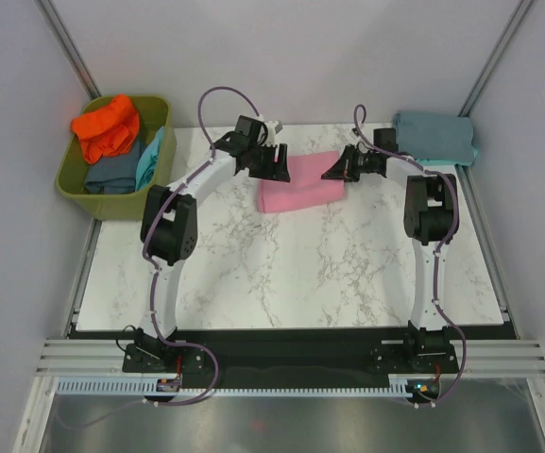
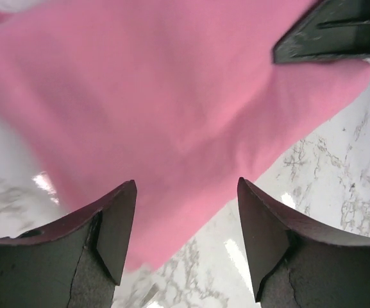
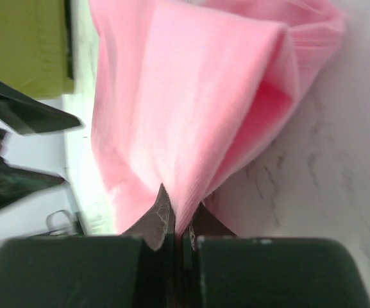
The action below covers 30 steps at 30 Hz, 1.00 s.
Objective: Fold and stack the t-shirts
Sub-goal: Neatly place the folded tshirt to the corner
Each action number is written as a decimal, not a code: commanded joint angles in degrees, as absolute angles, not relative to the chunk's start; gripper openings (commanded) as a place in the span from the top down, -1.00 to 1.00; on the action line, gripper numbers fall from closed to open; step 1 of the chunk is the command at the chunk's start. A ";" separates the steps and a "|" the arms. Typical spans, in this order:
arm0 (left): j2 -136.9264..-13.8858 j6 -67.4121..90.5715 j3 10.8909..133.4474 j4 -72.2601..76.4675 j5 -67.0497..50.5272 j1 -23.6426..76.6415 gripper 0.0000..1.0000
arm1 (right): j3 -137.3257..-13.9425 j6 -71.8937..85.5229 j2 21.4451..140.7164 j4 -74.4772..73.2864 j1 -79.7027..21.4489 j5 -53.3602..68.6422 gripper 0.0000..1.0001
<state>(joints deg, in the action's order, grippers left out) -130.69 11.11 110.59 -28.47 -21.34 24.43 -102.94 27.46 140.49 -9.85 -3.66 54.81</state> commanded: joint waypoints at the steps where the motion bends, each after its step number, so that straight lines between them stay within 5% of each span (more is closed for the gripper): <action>1: -119.12 4.23 107.69 -29.53 -14.15 21.45 -0.43 | -108.80 14.43 131.84 -19.24 -0.35 48.70 1.00; 10: -109.61 0.88 92.83 -30.85 -13.62 18.72 -0.39 | -123.81 -4.03 130.86 -33.92 5.88 37.18 1.00; 30: -104.15 1.67 85.34 -29.71 -16.17 18.99 -0.39 | -144.49 -6.94 142.91 -32.44 12.91 26.99 1.00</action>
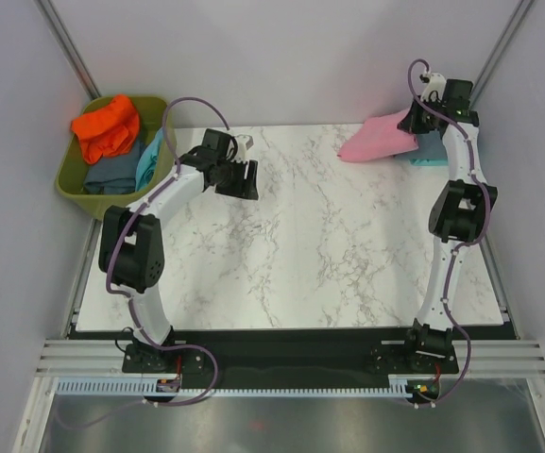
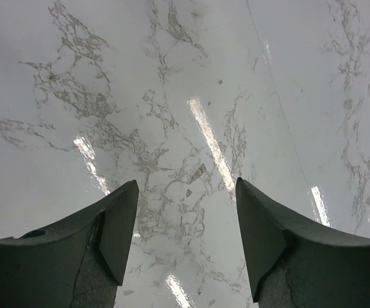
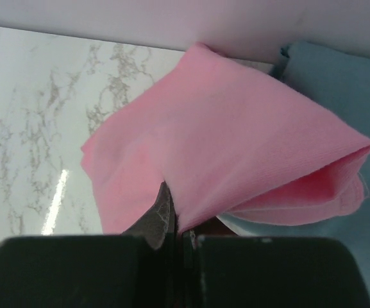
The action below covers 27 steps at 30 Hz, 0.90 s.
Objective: Fold and stack the t-shirts
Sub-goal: Neatly place the folded tshirt to the corner
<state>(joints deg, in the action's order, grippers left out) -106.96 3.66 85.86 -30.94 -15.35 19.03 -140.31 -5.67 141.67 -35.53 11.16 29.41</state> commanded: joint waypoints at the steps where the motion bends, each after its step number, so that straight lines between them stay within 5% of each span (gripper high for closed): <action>1: -104.15 1.67 85.25 -29.71 -16.08 19.16 -0.39 | -145.10 -6.60 143.52 -32.08 13.88 26.37 1.00; 27: -106.08 -2.37 86.57 -29.62 -10.64 27.33 -0.41 | -147.13 -7.38 141.86 -22.59 21.62 23.20 1.00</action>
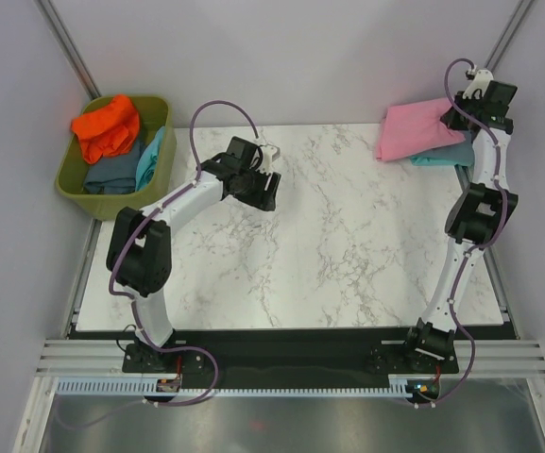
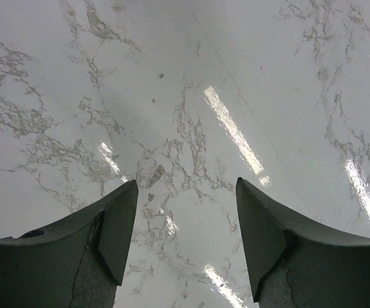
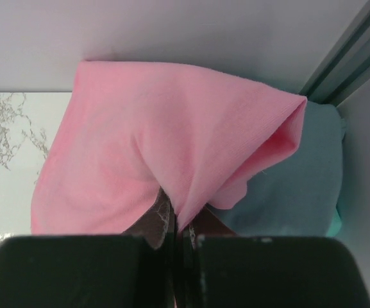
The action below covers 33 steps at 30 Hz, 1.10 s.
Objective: Fold and stack the t-shirts
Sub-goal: Neatly place the folded tshirt to the corner
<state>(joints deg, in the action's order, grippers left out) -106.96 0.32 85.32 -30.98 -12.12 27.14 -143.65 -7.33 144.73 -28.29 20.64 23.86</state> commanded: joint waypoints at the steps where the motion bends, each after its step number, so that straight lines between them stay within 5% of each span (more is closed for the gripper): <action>1: -106.08 -2.29 86.66 -29.53 -10.63 27.51 -0.41 | -146.95 -7.38 141.68 -22.33 21.71 23.20 1.00; 33: -106.44 -0.79 87.10 -28.48 -11.78 27.86 -0.42 | -143.53 -6.76 136.05 -22.41 21.80 22.33 1.00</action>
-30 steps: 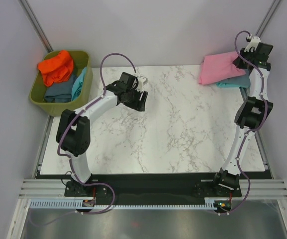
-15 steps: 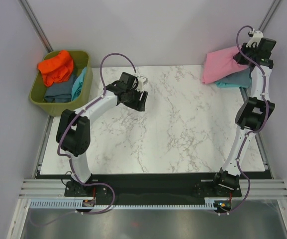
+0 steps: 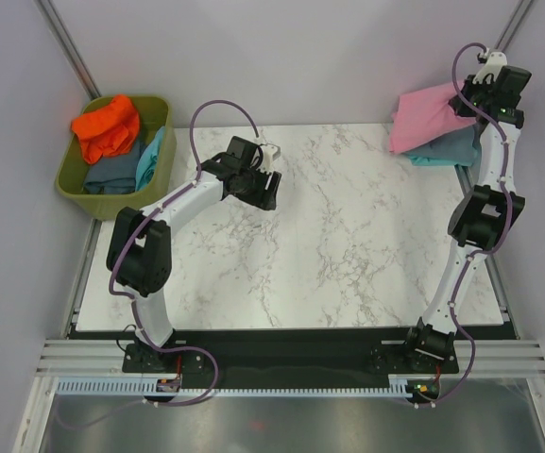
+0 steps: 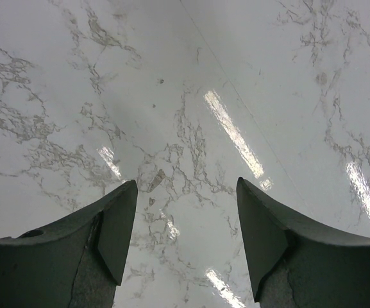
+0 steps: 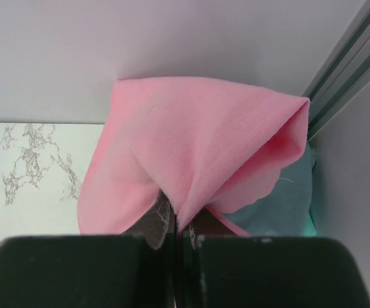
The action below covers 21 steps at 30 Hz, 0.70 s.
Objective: Fold and stack the t-shirts
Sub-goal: Neatly place the folded tshirt to the corner
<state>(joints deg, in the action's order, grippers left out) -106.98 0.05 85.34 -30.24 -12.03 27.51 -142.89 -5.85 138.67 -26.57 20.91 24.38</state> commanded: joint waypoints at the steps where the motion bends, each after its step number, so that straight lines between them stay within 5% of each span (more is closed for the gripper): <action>1: -106.35 -0.70 86.66 -28.56 -11.78 27.86 -0.42 | -143.61 -7.12 136.49 -22.33 21.80 21.89 1.00; 21: -105.47 -1.41 85.16 -29.27 -10.72 28.12 -0.44 | -144.40 -14.50 145.63 -18.81 21.36 8.97 1.00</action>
